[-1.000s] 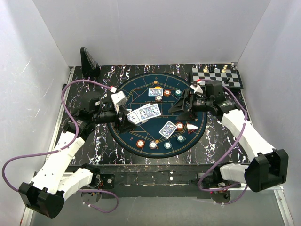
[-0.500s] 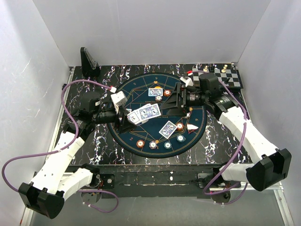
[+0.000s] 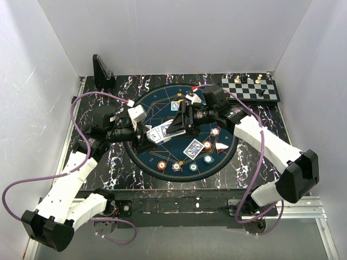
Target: Distribute texas hold em gaming equipment
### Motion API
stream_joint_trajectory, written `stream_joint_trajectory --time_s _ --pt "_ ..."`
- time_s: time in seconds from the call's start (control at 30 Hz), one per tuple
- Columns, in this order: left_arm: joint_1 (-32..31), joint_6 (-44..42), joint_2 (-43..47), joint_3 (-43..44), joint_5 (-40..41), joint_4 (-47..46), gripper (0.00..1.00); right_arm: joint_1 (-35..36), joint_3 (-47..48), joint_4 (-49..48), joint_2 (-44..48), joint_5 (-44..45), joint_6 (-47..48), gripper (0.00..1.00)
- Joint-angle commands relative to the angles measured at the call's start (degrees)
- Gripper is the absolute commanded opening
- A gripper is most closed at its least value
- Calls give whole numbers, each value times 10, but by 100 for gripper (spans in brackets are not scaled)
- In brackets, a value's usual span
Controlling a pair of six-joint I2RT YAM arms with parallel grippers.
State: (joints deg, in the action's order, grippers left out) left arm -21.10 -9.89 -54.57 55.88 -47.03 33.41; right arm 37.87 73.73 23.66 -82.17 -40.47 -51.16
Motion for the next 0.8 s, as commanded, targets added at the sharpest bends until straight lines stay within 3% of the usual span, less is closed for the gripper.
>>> stream_joint_trajectory --time_s 0.0,0.13,0.47,0.77 --pt "3 -7 15 19 -16 -2 0 1 15 -16 13 21 -5 76" --pt "2 -7 14 20 -18 -2 0 1 6 -15 14 24 -8 55" --pt "3 -10 18 20 -18 2 0 1 3 -6 30 26 -10 32" --pt "2 -13 16 25 -18 2 0 -10 -12 10 54 21 -10 27"
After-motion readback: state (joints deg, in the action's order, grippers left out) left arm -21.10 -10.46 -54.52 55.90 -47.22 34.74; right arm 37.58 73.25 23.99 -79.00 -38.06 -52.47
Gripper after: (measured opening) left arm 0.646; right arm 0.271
